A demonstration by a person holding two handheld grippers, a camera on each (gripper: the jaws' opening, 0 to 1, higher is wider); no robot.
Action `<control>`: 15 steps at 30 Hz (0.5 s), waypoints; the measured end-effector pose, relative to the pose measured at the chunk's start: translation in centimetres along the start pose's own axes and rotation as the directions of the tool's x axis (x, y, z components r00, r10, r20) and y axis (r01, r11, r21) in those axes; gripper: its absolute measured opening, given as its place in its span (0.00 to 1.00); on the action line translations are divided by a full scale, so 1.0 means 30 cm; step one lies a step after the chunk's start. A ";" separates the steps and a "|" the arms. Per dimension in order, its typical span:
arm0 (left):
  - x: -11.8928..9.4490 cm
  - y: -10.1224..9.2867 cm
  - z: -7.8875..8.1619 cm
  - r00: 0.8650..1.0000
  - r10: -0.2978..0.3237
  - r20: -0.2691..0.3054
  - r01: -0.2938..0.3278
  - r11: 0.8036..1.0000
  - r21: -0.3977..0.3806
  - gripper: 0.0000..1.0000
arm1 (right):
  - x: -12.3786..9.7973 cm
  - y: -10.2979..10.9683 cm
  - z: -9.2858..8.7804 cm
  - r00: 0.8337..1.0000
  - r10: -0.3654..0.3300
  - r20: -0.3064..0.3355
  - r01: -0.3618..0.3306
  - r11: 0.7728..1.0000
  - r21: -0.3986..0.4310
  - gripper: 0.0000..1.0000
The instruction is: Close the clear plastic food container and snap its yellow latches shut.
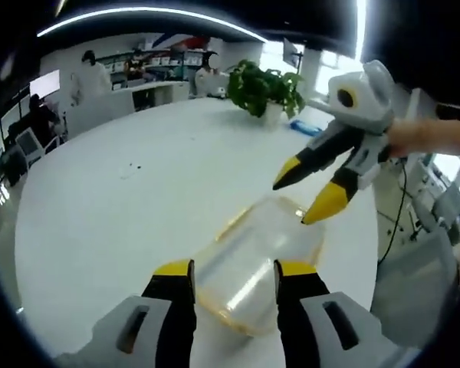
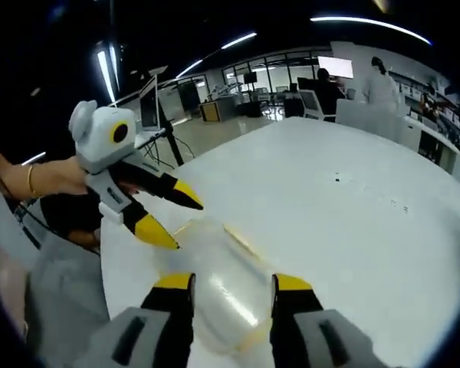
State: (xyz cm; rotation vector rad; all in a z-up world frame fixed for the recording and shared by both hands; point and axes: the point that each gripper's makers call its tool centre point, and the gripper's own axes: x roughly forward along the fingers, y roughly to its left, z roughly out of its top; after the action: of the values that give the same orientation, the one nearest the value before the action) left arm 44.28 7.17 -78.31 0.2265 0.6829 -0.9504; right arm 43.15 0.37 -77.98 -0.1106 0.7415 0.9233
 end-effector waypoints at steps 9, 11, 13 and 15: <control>0.025 -0.042 -0.014 0.999 0.002 -0.036 0.004 0.988 0.152 0.36 | 0.048 0.029 -0.007 0.998 0.036 -0.049 -0.039 0.996 -0.074 0.31; 0.031 -0.053 -0.013 0.999 -0.010 -0.034 0.015 0.988 0.152 0.36 | 0.058 0.036 -0.001 0.998 0.043 -0.048 -0.047 0.996 -0.078 0.30; 0.035 -0.066 -0.011 0.999 -0.027 -0.033 0.032 0.988 0.148 0.36 | 0.068 0.045 0.006 0.998 0.052 -0.047 -0.057 0.994 -0.094 0.30; 0.043 -0.078 -0.017 0.998 -0.038 -0.047 0.044 0.988 0.148 0.38 | 0.080 0.052 0.012 0.997 0.058 -0.056 -0.064 0.992 -0.109 0.32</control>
State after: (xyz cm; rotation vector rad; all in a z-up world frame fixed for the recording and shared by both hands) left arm 42.68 5.20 -79.27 0.3675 0.6592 -1.0398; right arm 43.07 3.12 -78.87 -0.2120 0.7456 1.0230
